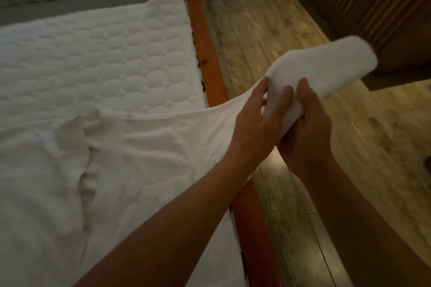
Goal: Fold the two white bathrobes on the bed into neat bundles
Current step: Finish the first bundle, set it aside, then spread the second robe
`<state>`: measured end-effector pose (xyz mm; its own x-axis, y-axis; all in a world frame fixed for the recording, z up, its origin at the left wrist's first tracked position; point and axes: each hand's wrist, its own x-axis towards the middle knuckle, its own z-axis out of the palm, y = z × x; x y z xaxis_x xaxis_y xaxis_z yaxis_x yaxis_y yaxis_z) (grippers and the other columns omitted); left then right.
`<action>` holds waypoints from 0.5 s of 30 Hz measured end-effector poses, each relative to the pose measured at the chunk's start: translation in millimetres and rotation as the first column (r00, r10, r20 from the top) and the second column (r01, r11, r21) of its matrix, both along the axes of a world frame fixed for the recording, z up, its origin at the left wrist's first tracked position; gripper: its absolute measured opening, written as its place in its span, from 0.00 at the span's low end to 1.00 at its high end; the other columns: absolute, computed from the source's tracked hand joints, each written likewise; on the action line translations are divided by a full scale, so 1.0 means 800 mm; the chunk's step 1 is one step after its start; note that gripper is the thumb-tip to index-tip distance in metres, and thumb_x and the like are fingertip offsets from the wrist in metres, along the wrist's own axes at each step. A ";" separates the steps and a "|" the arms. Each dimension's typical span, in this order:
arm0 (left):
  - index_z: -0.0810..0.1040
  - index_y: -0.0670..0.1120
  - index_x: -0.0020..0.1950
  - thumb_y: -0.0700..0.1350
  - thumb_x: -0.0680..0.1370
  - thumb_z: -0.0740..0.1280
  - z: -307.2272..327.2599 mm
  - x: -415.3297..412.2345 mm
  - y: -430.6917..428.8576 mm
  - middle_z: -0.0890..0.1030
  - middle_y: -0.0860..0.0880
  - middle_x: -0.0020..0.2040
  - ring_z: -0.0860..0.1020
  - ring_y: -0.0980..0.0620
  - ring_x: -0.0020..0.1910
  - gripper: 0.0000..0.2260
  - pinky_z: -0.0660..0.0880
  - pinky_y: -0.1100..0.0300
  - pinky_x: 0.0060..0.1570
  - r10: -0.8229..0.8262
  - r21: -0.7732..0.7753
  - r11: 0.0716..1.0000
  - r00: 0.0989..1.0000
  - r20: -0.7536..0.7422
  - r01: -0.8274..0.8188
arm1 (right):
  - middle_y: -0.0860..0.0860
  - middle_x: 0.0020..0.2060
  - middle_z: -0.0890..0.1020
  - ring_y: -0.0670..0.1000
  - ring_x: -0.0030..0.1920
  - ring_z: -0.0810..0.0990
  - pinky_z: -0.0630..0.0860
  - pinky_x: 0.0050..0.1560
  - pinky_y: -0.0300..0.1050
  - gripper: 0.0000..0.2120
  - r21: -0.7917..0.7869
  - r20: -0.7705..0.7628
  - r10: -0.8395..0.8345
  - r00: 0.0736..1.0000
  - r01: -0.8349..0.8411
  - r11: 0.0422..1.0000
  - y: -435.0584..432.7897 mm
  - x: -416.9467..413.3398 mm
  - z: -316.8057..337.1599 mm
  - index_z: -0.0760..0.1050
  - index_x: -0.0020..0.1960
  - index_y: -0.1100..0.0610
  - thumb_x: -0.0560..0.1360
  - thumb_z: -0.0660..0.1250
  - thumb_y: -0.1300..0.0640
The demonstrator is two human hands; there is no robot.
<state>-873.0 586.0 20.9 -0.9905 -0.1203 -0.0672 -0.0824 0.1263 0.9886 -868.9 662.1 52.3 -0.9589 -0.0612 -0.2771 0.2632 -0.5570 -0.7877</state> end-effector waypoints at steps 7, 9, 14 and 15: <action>0.73 0.50 0.73 0.65 0.81 0.55 0.071 0.088 -0.192 0.78 0.43 0.68 0.77 0.43 0.68 0.28 0.70 0.41 0.70 0.285 0.614 0.754 0.958 0.015 -0.234 | 0.46 0.72 0.73 0.41 0.71 0.72 0.71 0.72 0.46 0.34 0.580 -0.298 0.500 0.813 -0.262 0.771 -0.198 0.081 0.033 0.61 0.79 0.51 0.78 0.61 0.36; 0.72 0.47 0.75 0.65 0.82 0.53 0.069 0.133 -0.281 0.76 0.40 0.71 0.74 0.41 0.71 0.30 0.65 0.40 0.74 0.334 0.730 0.629 0.941 0.054 -0.265 | 0.49 0.77 0.67 0.46 0.77 0.64 0.63 0.77 0.56 0.31 0.725 -0.407 0.613 0.677 -0.168 0.668 -0.281 0.116 0.028 0.57 0.79 0.48 0.81 0.57 0.37; 0.77 0.45 0.67 0.67 0.81 0.49 -0.006 0.260 -0.459 0.80 0.39 0.67 0.81 0.40 0.61 0.32 0.72 0.44 0.63 0.461 0.793 0.298 0.807 0.368 -0.532 | 0.50 0.82 0.40 0.51 0.80 0.33 0.32 0.77 0.63 0.40 0.999 -0.034 0.946 0.323 0.033 0.024 -0.435 0.197 -0.050 0.39 0.82 0.45 0.77 0.42 0.26; 0.78 0.45 0.65 0.66 0.81 0.49 -0.035 0.285 -0.493 0.80 0.39 0.66 0.82 0.40 0.57 0.31 0.73 0.43 0.59 0.500 0.732 0.245 0.729 0.466 -0.636 | 0.51 0.82 0.38 0.52 0.80 0.32 0.32 0.76 0.64 0.41 0.991 0.113 0.955 0.274 0.032 -0.127 -0.457 0.214 -0.080 0.39 0.82 0.44 0.75 0.40 0.24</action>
<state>-645.2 191.9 -7.0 -0.6630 -0.4693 -0.5833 0.1088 -0.8313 0.5451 -698.0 296.4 -12.1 -0.5313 -0.8336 -0.1509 -0.7027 0.5332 -0.4711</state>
